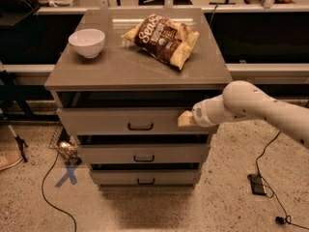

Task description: Close top drawer

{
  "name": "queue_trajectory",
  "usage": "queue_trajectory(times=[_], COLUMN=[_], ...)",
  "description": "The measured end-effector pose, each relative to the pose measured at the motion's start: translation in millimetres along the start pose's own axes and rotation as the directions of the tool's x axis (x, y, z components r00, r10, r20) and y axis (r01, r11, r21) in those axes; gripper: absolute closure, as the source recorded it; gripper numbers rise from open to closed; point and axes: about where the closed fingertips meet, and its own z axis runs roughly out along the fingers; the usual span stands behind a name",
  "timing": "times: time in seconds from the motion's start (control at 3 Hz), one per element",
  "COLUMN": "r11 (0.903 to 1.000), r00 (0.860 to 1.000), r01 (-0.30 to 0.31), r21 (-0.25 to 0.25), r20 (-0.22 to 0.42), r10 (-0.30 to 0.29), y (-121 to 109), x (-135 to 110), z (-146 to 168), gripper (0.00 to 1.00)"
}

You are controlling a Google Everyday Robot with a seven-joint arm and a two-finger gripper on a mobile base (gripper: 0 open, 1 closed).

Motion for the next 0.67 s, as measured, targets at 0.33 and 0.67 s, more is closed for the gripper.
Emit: queue_trajectory(times=[0.33, 0.67], r11=[0.9997, 0.9946], r00=[1.0, 0.992], r01=[-0.014, -0.095], r21=[0.021, 0.041], r20=[-0.025, -0.082], r10=[0.015, 0.099], y=[-3.8, -24.2], x=[21.9, 80.0], z=[-5.3, -18.9], gripper=[1.0, 1.0])
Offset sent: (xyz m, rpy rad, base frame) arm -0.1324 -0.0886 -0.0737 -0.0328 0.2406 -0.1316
